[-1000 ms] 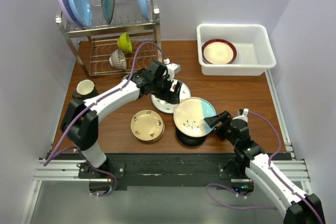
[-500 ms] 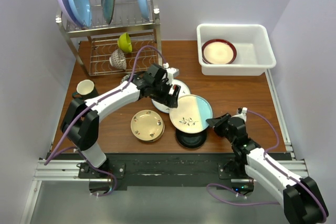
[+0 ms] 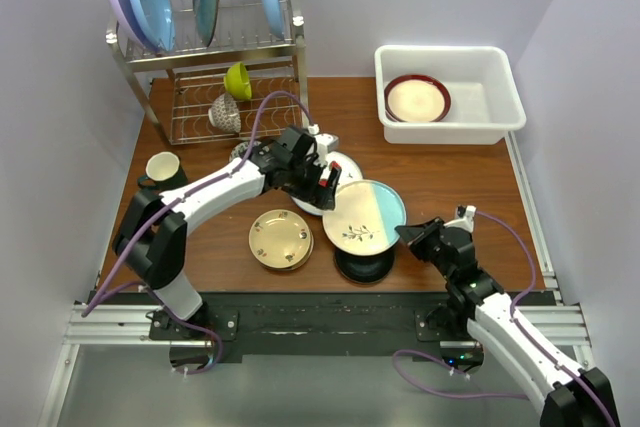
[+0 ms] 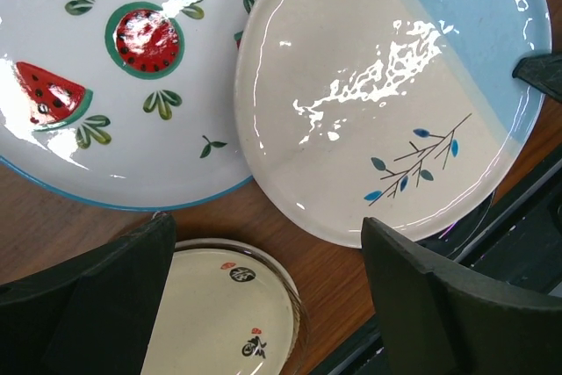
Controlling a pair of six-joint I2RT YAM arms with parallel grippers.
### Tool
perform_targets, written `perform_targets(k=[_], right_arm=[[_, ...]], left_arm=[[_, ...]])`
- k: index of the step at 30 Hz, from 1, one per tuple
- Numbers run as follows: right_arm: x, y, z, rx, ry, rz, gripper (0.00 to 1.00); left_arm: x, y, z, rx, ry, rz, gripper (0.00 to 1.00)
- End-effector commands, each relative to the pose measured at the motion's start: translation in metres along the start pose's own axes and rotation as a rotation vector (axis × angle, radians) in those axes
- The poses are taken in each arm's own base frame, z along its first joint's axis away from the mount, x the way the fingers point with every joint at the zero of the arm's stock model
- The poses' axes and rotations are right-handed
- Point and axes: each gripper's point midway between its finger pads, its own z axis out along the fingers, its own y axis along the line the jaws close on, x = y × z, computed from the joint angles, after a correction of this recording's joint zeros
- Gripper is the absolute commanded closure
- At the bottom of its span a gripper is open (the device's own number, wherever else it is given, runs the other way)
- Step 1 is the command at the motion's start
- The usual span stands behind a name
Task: Place the plates into the plastic bin on the countertop
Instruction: Pick up the plate at the center of the board.
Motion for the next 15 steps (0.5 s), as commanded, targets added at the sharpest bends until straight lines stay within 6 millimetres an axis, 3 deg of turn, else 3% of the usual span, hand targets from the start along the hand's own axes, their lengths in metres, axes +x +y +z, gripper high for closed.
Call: perform_targets(k=[1, 15], right_arm=[[-0.026, 0.046, -0.008, -0.106, -0.071, 0.000, 1.00], [-0.049, 0.095, -0.015, -0.158, -0.095, -0.019, 1.00]], left_arm=[[-0.025, -0.005, -0.025, -0.009, -0.109, 0.032, 0.09], [-0.059, 0.000, -0.067, -0.027, -0.225, 0.017, 0.08]])
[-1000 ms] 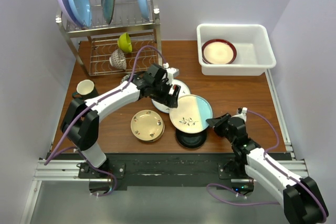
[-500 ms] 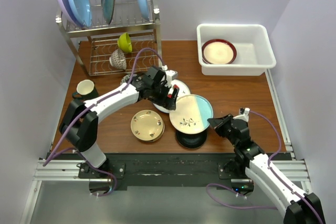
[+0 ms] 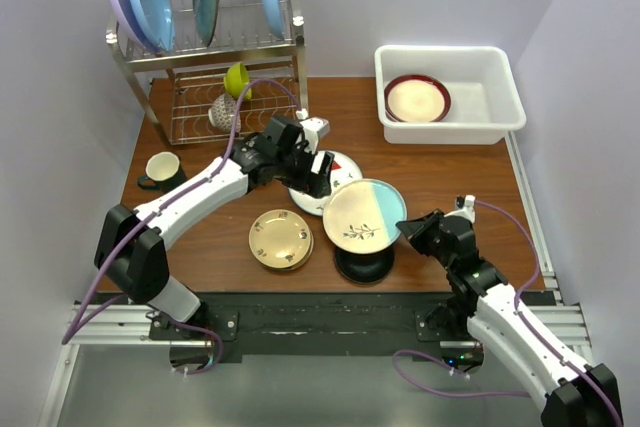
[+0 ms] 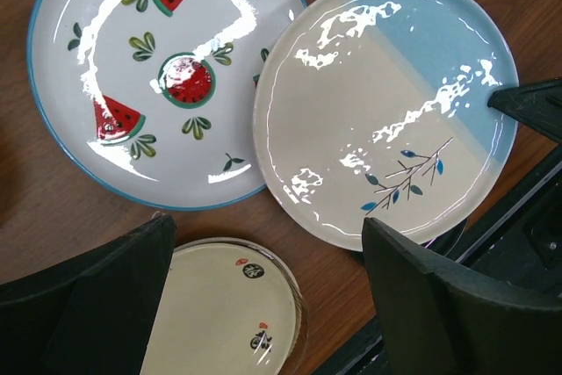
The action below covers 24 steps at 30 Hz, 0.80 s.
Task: Place the plates into the plastic bin on the countertop
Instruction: Pick up the plate at the center of the board.
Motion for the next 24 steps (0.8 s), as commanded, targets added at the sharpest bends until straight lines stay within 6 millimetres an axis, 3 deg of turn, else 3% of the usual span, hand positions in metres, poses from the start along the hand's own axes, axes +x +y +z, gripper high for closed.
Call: perform_targets(k=[1, 19, 24], right_arm=[[-0.044, 0.078, -0.015, -0.212, -0.122, 0.038, 1.00], [-0.082, 0.133, -0.036, -0.273, -0.190, 0.002, 1.00], [-0.094, 0.143, -0.031, -0.240, -0.210, -0.022, 1.00]], left_arm=[[-0.032, 0.000, -0.025, -0.005, -0.099, 0.013, 0.08], [-0.063, 0.020, -0.070, -0.046, -0.220, -0.015, 0.06], [-0.065, 0.027, -0.075, -0.054, -0.231, -0.022, 0.05]])
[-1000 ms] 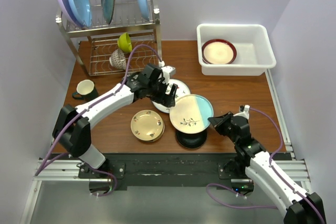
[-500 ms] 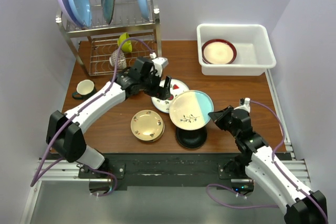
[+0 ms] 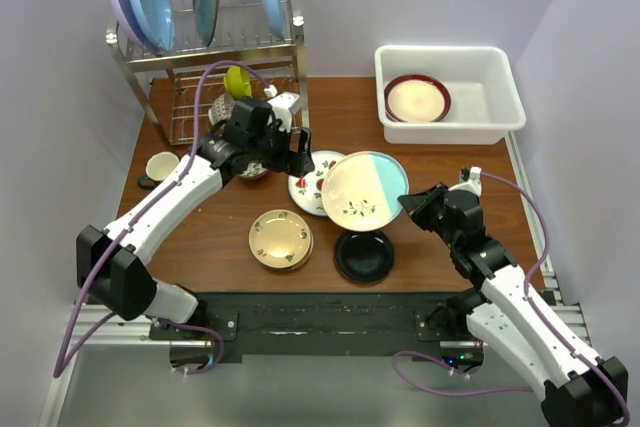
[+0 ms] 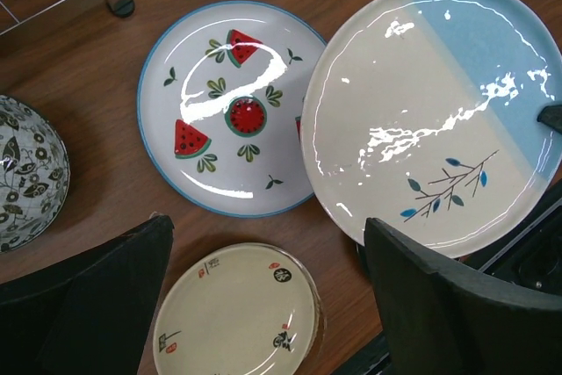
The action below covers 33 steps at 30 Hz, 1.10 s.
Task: Place the plates into the plastic bin on the countertop
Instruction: Pick up the plate at the center of the board, then place the plate in the plastic bin.
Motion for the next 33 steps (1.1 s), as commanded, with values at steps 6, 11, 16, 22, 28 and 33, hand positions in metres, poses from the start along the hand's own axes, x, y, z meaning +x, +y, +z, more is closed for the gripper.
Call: perform_targets(k=[6, 11, 16, 22, 28, 33], right_arm=[[-0.069, 0.087, 0.003, -0.155, -0.151, 0.041, 1.00], [-0.086, 0.106, 0.018, -0.189, -0.133, 0.038, 1.00], [-0.110, 0.108, 0.037, -0.173, -0.128, 0.049, 1.00], [-0.143, 0.122, 0.051, -0.206, -0.162, 0.043, 1.00], [-0.172, 0.125, 0.070, -0.222, -0.165, 0.062, 1.00], [-0.198, 0.113, 0.085, -0.219, -0.181, 0.111, 1.00]], left_arm=[[-0.018, 0.000, -0.019, 0.008, -0.059, 0.027, 0.05], [-0.010, 0.001, -0.016, 0.012, -0.038, 0.028, 0.05], [-0.002, 0.002, -0.015, 0.014, -0.020, 0.028, 0.05], [0.016, 0.005, -0.009, 0.019, 0.022, 0.021, 0.05], [0.032, 0.008, -0.005, 0.015, 0.053, 0.014, 0.05], [0.041, 0.010, -0.003, 0.015, 0.071, 0.011, 0.05]])
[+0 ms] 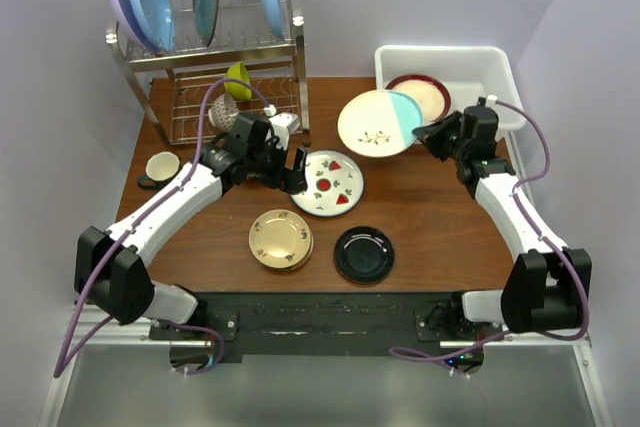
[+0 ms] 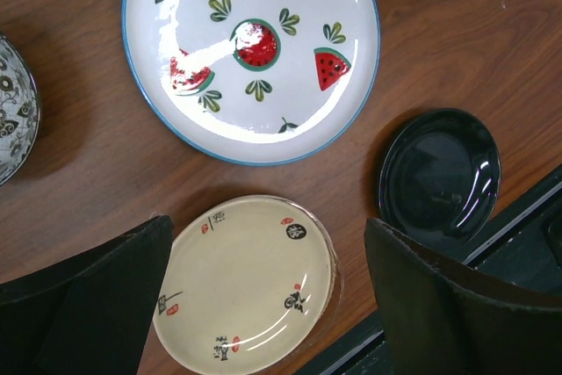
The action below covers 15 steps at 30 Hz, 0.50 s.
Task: Place the plates into the plastic bin on the countertop
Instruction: Place the plate in the plastic bin.
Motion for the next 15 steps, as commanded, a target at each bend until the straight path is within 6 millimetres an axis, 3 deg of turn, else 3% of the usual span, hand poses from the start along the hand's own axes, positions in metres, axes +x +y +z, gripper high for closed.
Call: perform_targets(k=[1, 6, 15], right_arm=[[-0.064, 0.079, -0.014, -0.283, -0.129, 0.039, 1.00], [-0.099, 0.072, 0.000, -0.305, -0.166, 0.100, 1.00], [-0.134, 0.061, 0.030, -0.296, -0.158, 0.150, 1.00]], left_arm=[[-0.006, -0.005, -0.007, 0.030, -0.043, 0.021, 0.05], [0.002, -0.004, -0.002, 0.037, -0.016, 0.020, 0.05], [0.014, 0.000, 0.004, 0.032, 0.021, 0.019, 0.05]])
